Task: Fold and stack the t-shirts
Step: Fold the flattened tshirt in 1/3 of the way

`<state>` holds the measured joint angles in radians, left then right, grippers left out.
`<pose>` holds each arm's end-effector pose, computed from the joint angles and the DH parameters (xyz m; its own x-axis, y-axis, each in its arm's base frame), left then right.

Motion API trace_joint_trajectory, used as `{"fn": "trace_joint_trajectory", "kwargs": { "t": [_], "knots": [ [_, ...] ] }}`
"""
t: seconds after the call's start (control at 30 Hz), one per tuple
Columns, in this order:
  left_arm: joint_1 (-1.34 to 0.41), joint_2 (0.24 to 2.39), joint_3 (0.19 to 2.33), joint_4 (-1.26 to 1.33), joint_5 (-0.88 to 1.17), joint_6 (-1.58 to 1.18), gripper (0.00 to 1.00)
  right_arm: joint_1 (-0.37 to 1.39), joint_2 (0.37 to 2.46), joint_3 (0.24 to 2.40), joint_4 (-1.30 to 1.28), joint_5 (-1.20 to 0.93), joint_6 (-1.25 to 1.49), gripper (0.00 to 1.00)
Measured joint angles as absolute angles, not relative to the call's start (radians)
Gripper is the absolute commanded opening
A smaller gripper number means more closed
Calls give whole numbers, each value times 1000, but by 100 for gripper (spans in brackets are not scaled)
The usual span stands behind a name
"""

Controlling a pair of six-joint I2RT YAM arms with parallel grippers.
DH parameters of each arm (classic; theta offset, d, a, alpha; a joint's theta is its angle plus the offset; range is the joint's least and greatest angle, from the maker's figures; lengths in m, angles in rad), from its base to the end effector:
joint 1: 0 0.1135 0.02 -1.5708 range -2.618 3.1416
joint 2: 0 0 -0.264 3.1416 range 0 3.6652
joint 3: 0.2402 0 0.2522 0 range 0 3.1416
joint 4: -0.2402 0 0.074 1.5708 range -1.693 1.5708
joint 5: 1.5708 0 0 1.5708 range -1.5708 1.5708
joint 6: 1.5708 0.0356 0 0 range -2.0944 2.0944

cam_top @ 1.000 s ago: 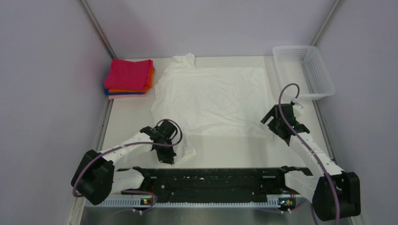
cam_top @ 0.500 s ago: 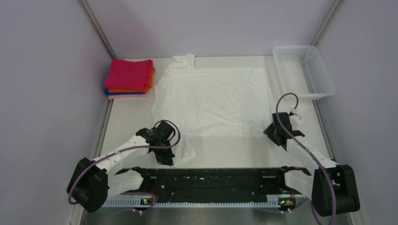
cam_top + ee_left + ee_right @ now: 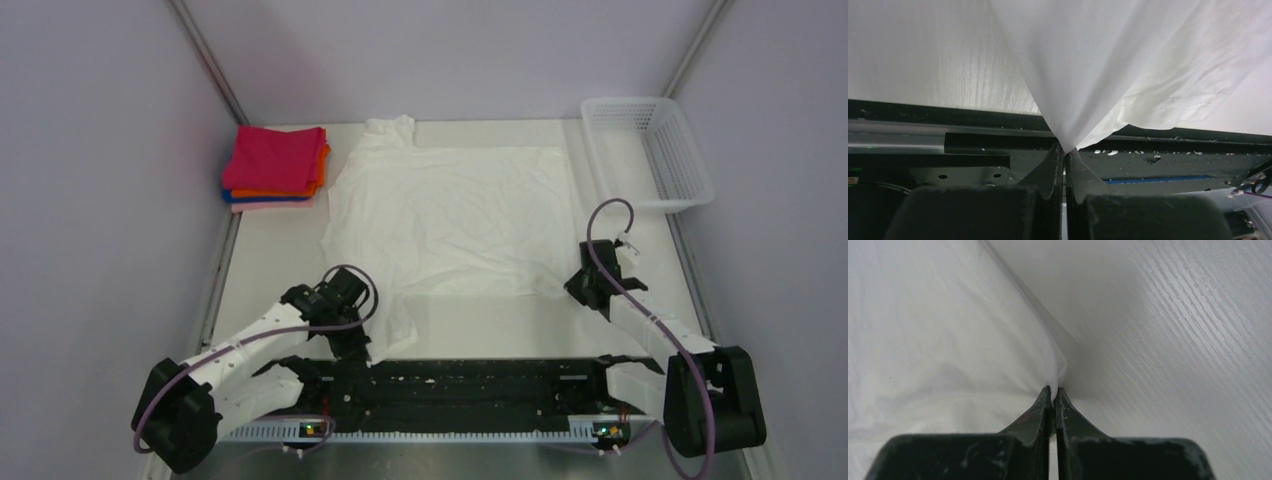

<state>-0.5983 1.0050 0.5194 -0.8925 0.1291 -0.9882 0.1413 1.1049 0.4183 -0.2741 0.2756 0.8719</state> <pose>0.1164 -0.0849 0.1678 -0.9296 -0.3685 0.0001 -0.3587 0.9048 -0.2294 0.1904 0.0173 0.1518 -0.5076 0.6719 -0.5394 0.6333 0.7154 0.2951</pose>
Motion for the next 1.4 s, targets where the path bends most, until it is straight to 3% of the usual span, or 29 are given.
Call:
{"fn": "trace_joint_trajectory", "kwargs": {
  "t": [0.37,0.7,1.4],
  "knots": [
    [-729,828,455,-942,168,-1154,0,141,915,403,-482,217,828,0],
    [-726,1128,757,-868,107,-990,0,141,999,481,-495,141,751,0],
    [-329,1385,1163,-735,73,-722,0,141,1255,806,-450,172,650,0]
  ]
}}
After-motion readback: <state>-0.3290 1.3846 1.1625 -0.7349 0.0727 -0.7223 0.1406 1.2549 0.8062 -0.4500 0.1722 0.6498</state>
